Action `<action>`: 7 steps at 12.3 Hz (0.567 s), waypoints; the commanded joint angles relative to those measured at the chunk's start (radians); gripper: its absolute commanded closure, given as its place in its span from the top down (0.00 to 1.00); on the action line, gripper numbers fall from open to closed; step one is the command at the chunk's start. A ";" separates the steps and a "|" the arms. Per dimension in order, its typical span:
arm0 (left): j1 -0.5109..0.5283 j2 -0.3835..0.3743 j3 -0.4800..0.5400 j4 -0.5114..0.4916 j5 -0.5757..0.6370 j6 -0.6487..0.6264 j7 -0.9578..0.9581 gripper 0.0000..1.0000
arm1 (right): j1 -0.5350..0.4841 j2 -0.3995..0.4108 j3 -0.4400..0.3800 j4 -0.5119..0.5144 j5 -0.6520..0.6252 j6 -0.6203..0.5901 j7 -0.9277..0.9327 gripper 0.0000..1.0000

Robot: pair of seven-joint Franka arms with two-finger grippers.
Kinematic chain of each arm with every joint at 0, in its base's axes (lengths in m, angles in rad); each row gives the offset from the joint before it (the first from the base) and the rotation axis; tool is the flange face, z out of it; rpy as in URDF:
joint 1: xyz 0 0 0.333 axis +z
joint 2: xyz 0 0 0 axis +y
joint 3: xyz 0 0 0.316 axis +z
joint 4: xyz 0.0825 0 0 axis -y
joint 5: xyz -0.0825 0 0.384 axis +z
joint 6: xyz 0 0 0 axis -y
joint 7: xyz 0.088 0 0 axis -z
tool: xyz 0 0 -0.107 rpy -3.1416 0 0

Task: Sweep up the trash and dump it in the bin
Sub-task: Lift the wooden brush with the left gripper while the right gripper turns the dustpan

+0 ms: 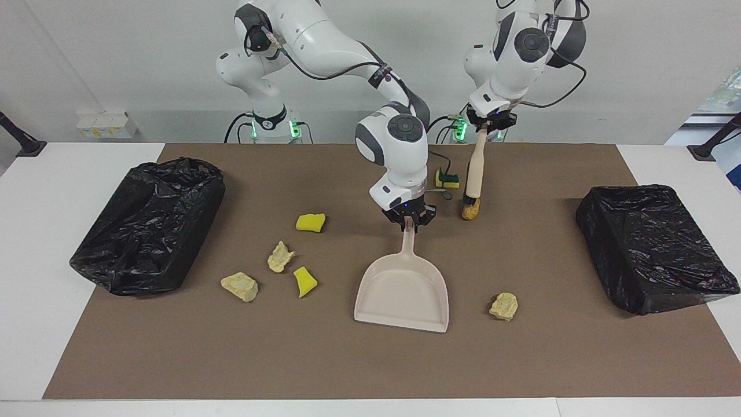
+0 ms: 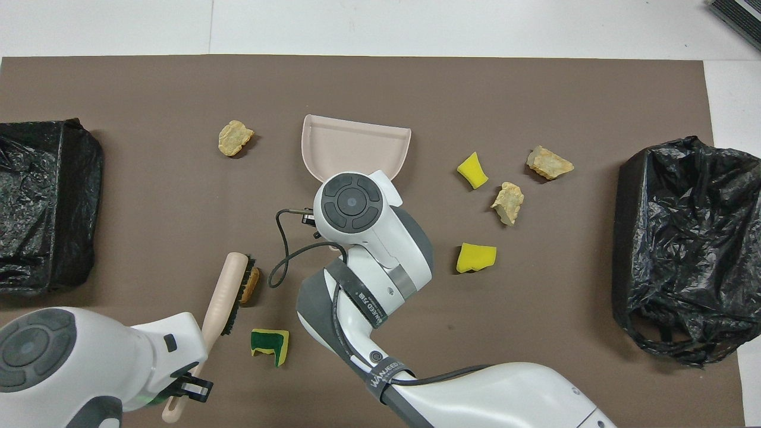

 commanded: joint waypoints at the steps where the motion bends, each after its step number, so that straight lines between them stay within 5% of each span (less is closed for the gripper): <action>1: 0.083 0.039 -0.011 0.039 0.028 0.100 0.099 0.00 | -0.009 -0.002 0.005 -0.010 0.021 0.025 -0.024 0.21; 4: 0.193 0.146 -0.011 0.129 0.034 0.194 0.221 0.00 | -0.010 -0.002 0.005 -0.006 0.020 0.024 -0.026 0.11; 7: 0.264 0.337 -0.009 0.325 0.037 0.193 0.324 0.00 | -0.019 -0.005 0.003 0.002 0.001 0.018 -0.041 0.04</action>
